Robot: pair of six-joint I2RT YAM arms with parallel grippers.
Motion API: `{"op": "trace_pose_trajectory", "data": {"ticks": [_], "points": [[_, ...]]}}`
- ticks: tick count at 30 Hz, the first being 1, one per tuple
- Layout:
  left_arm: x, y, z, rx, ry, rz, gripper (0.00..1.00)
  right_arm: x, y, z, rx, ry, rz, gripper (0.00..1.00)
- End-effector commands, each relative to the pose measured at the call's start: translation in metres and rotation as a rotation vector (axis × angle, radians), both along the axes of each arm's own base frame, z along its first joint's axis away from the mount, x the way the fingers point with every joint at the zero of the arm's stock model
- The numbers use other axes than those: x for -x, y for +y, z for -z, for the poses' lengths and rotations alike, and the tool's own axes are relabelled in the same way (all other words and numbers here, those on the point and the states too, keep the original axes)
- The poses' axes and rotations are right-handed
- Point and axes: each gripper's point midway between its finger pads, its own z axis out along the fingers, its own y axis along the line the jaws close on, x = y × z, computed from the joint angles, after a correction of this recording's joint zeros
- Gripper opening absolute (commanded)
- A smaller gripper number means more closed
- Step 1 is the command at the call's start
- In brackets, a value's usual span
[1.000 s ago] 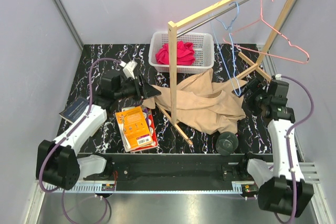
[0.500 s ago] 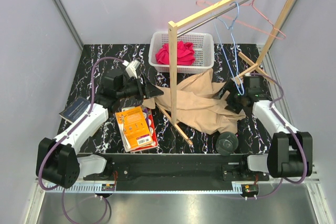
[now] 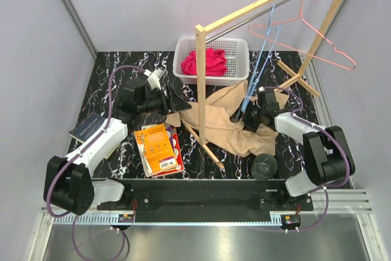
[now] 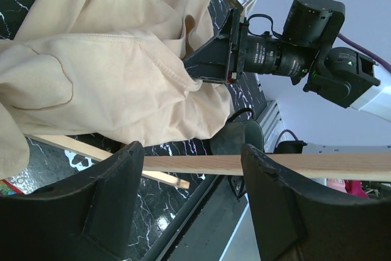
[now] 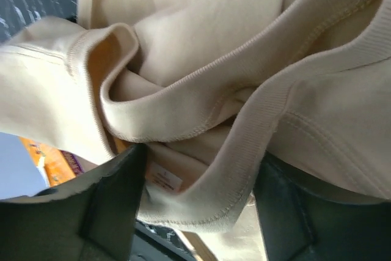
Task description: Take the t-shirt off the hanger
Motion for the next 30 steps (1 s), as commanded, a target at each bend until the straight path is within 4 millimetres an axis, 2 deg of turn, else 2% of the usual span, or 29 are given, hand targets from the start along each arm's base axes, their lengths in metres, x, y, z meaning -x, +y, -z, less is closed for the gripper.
{"op": "trace_pose_trajectory", "data": {"ticks": [1, 3, 4, 8, 9, 10, 11, 12, 13, 14, 17, 23, 27, 29, 30], "points": [[-0.019, -0.005, -0.018, 0.000, -0.067, -0.012, 0.68, -0.030, 0.026, -0.040, -0.135, -0.148, -0.029, 0.57], [-0.025, -0.008, -0.020, 0.007, -0.062, -0.011, 0.69, -0.029, 0.028, -0.051, -0.158, -0.170, -0.027, 0.36], [-0.028, -0.009, -0.021, 0.011, -0.059, -0.009, 0.69, -0.030, 0.027, -0.056, -0.164, -0.187, -0.022, 0.22], [-0.039, -0.021, -0.034, 0.041, -0.083, 0.043, 0.71, -0.029, 0.029, -0.084, -0.198, -0.262, -0.027, 0.00], [-0.046, -0.026, -0.045, 0.060, -0.113, 0.060, 0.71, -0.027, 0.034, -0.093, -0.238, -0.269, -0.048, 0.00], [-0.054, -0.032, -0.041, 0.070, -0.097, 0.086, 0.72, -0.030, 0.038, -0.102, -0.268, -0.299, -0.057, 0.00], [-0.052, -0.039, -0.043, 0.100, -0.082, 0.143, 0.78, -0.031, 0.041, -0.114, -0.298, -0.323, -0.064, 0.00], [-0.057, -0.044, -0.048, 0.124, -0.110, 0.175, 0.78, -0.029, 0.047, -0.124, -0.355, -0.313, -0.070, 0.00], [-0.068, -0.051, -0.047, 0.139, -0.106, 0.198, 0.80, -0.035, 0.050, -0.140, -0.397, -0.366, -0.077, 0.00], [-0.068, -0.055, -0.048, 0.153, -0.118, 0.239, 0.81, -0.039, 0.053, -0.151, -0.427, -0.381, -0.083, 0.00], [-0.090, -0.060, -0.045, 0.104, -0.227, 0.251, 0.82, -0.050, 0.061, -0.175, -0.500, -0.391, -0.084, 0.00], [-0.097, -0.066, -0.025, 0.008, -0.436, 0.347, 0.85, -0.064, 0.062, -0.194, -0.577, -0.380, -0.015, 0.00], [-0.097, -0.070, -0.021, 0.011, -0.533, 0.366, 0.86, -0.069, 0.061, -0.202, -0.610, -0.379, 0.022, 0.00], [-0.099, -0.075, -0.013, -0.039, -0.588, 0.354, 0.88, -0.070, 0.061, -0.207, -0.624, -0.383, 0.031, 0.00], [-0.099, -0.076, -0.015, -0.049, -0.629, 0.353, 0.88, -0.071, 0.062, -0.210, -0.638, -0.381, 0.034, 0.00]]}}
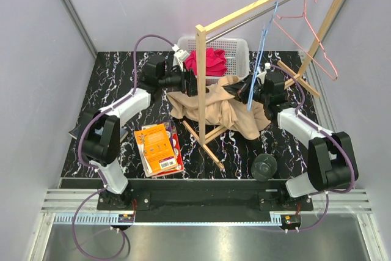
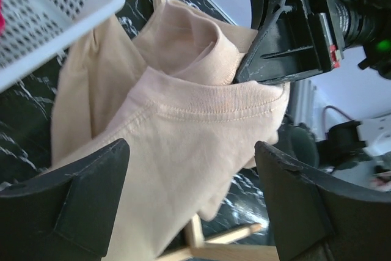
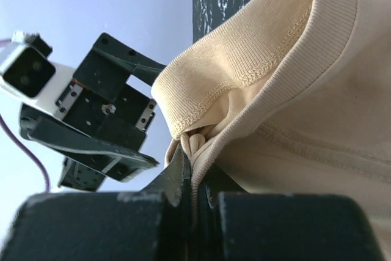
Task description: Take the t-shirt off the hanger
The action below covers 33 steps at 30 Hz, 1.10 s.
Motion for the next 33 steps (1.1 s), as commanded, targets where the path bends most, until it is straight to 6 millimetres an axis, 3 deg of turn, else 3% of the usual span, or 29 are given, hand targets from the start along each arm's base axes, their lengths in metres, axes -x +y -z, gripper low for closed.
{"op": "trace_pose_trajectory", "data": {"ticks": [1, 6, 13, 17, 22, 23, 24, 26, 27, 29, 30, 31, 33], "points": [[0.001, -0.017, -0.013, 0.000, -0.308, 0.052, 0.88, -0.013, 0.004, -0.048, -0.106, -0.088, 0.014, 0.00], [0.008, -0.032, -0.010, 0.020, -0.443, 0.089, 0.88, -0.015, 0.007, -0.056, -0.140, -0.076, 0.003, 0.00], [0.021, -0.055, -0.007, 0.101, -0.422, 0.194, 0.88, -0.012, 0.008, -0.066, -0.143, -0.094, -0.001, 0.00], [0.018, -0.068, 0.006, 0.115, -0.388, 0.198, 0.87, -0.010, 0.012, -0.072, -0.154, -0.103, -0.021, 0.00], [0.014, -0.076, 0.002, 0.130, -0.386, 0.143, 0.79, -0.006, 0.015, -0.076, -0.159, -0.110, -0.031, 0.00], [0.012, -0.076, 0.002, 0.125, -0.376, 0.137, 0.76, -0.004, 0.015, -0.078, -0.164, -0.110, -0.030, 0.00], [0.009, -0.076, 0.004, 0.112, -0.377, 0.128, 0.62, -0.003, 0.015, -0.079, -0.169, -0.113, -0.030, 0.00], [-0.001, -0.073, 0.012, 0.061, -0.347, 0.074, 0.44, 0.000, 0.014, -0.079, -0.178, -0.112, -0.031, 0.00], [-0.009, -0.071, 0.012, 0.040, -0.357, 0.038, 0.28, 0.002, 0.013, -0.080, -0.181, -0.117, -0.031, 0.00], [-0.011, -0.068, 0.014, 0.019, -0.345, 0.018, 0.18, 0.005, 0.013, -0.079, -0.187, -0.117, -0.032, 0.00], [-0.012, -0.066, 0.008, 0.018, -0.361, -0.001, 0.06, 0.008, 0.012, -0.078, -0.188, -0.115, -0.032, 0.00], [-0.012, -0.064, 0.009, 0.011, -0.361, -0.014, 0.00, 0.009, 0.012, -0.077, -0.188, -0.115, -0.032, 0.01], [-0.018, -0.057, 0.004, -0.005, -0.372, -0.066, 0.00, 0.013, 0.011, -0.075, -0.187, -0.111, -0.033, 0.11]]}}
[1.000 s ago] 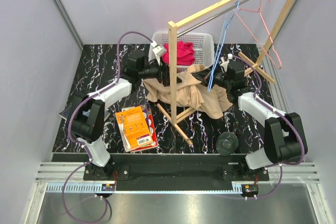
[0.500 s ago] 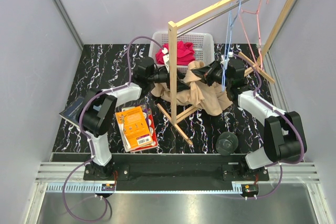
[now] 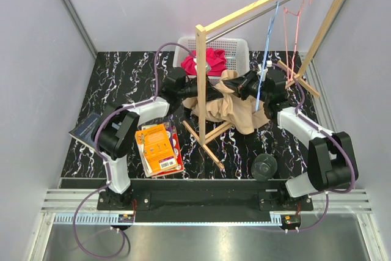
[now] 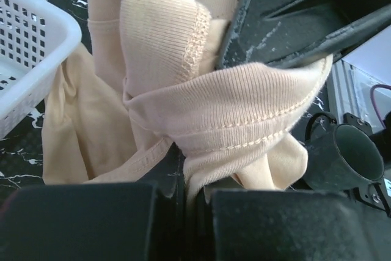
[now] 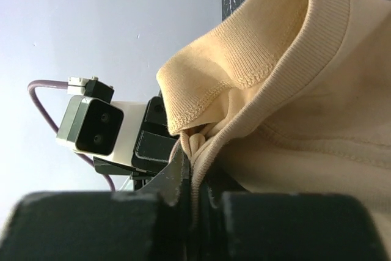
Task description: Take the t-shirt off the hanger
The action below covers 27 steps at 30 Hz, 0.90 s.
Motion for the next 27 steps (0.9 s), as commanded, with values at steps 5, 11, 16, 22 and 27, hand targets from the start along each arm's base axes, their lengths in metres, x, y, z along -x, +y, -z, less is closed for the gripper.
{"op": "trace_pose_trajectory", "data": {"ticks": [5, 11, 16, 22, 27], "points": [[-0.033, 0.038, -0.064, 0.024, -0.110, -0.239, 0.00, 0.025, -0.003, -0.029, -0.026, -0.097, -0.016, 0.46], [-0.044, 0.068, -0.098, 0.041, -0.094, -0.320, 0.00, 0.024, -0.042, 0.006, 0.018, -0.022, 0.083, 0.69], [-0.060, 0.086, -0.111, 0.023, -0.030, -0.407, 0.00, 0.037, -0.066, 0.028, 0.036, 0.003, 0.086, 0.73], [-0.087, 0.105, -0.152, 0.121, -0.034, -0.456, 0.00, 0.049, -0.088, 0.046, 0.065, 0.009, 0.100, 0.77], [-0.112, 0.121, -0.214, 0.232, -0.085, -0.467, 0.00, 0.054, -0.087, 0.046, 0.071, 0.001, 0.073, 0.78]]}}
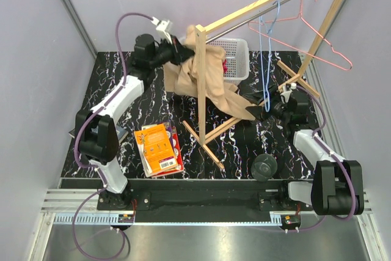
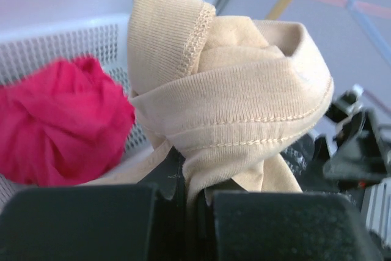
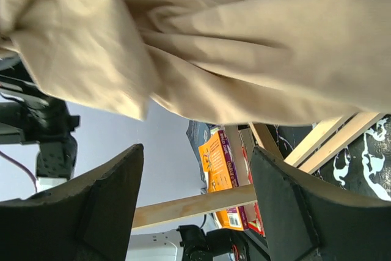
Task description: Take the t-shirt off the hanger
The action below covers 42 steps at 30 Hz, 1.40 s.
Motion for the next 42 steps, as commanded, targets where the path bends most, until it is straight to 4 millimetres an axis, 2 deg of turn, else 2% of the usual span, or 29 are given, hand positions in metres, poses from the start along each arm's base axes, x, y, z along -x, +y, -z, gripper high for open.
{"op": "trace_pose_trajectory", "data": {"ticks": [1, 2, 3, 4, 6, 7, 9, 13, 14, 18, 19, 21, 22, 25, 31, 35, 38, 39, 41, 42], "points": [[-0.021, 0.014, -0.099, 0.141, -0.189, -0.024, 0.00, 0.010, 0.004, -0.013, 0.024, -0.075, -0.063, 0.79], [-0.024, 0.017, -0.117, 0.164, -0.216, -0.022, 0.00, 0.006, -0.005, -0.012, 0.030, -0.076, -0.037, 0.79], [-0.025, 0.017, -0.127, 0.181, -0.237, -0.021, 0.00, 0.006, -0.005, -0.011, 0.037, -0.078, -0.039, 0.79], [-0.031, 0.016, -0.129, 0.208, -0.224, -0.019, 0.00, 0.006, -0.006, -0.010, 0.039, -0.074, -0.040, 0.79], [-0.029, 0.018, -0.160, 0.272, -0.308, -0.001, 0.00, 0.005, -0.007, -0.008, 0.046, -0.073, -0.041, 0.79], [-0.031, 0.017, -0.163, 0.312, -0.304, 0.009, 0.00, 0.005, -0.008, -0.007, 0.047, -0.072, -0.043, 0.79], [-0.026, 0.018, -0.189, 0.373, -0.406, 0.033, 0.00, 0.005, -0.009, -0.003, 0.045, -0.060, -0.047, 0.79], [-0.034, 0.016, -0.210, 0.467, -0.454, 0.055, 0.00, 0.005, -0.012, 0.002, 0.046, -0.052, -0.046, 0.79], [-0.044, 0.015, -0.212, 0.484, -0.463, 0.051, 0.00, 0.005, -0.012, 0.000, 0.049, -0.058, -0.045, 0.79], [-0.047, 0.017, -0.233, 0.587, -0.557, 0.044, 0.00, 0.001, -0.015, -0.001, 0.068, -0.077, -0.042, 0.79], [-0.044, 0.019, -0.246, 0.607, -0.599, 0.031, 0.00, 0.000, -0.014, -0.001, 0.071, -0.078, -0.048, 0.80], [-0.052, 0.018, -0.248, 0.602, -0.624, -0.001, 0.00, -0.001, -0.016, 0.000, 0.073, -0.077, -0.052, 0.80], [-0.049, 0.018, -0.259, 0.618, -0.653, -0.020, 0.00, -0.002, -0.016, 0.003, 0.075, -0.071, -0.053, 0.80], [-0.054, 0.015, -0.264, 0.614, -0.689, -0.063, 0.00, -0.003, -0.019, 0.010, 0.081, -0.061, -0.056, 0.80], [-0.064, 0.009, -0.259, 0.621, -0.698, -0.113, 0.00, -0.003, -0.024, 0.021, 0.086, -0.044, -0.056, 0.80], [-0.065, -0.008, -0.249, 0.598, -0.666, -0.092, 0.00, -0.003, -0.024, 0.022, 0.081, -0.042, -0.062, 0.80], [-0.064, -0.025, -0.232, 0.562, -0.624, -0.065, 0.00, -0.004, -0.026, 0.023, 0.083, -0.046, -0.058, 0.81], [-0.070, -0.032, -0.212, 0.549, -0.572, -0.066, 0.00, -0.004, -0.026, 0.023, 0.084, -0.046, -0.057, 0.81], [-0.074, -0.040, -0.192, 0.533, -0.522, -0.057, 0.00, -0.004, -0.026, 0.025, 0.082, -0.046, -0.058, 0.80], [-0.077, -0.047, -0.172, 0.518, -0.474, -0.048, 0.00, -0.003, -0.026, 0.027, 0.080, -0.041, -0.058, 0.81]]}}
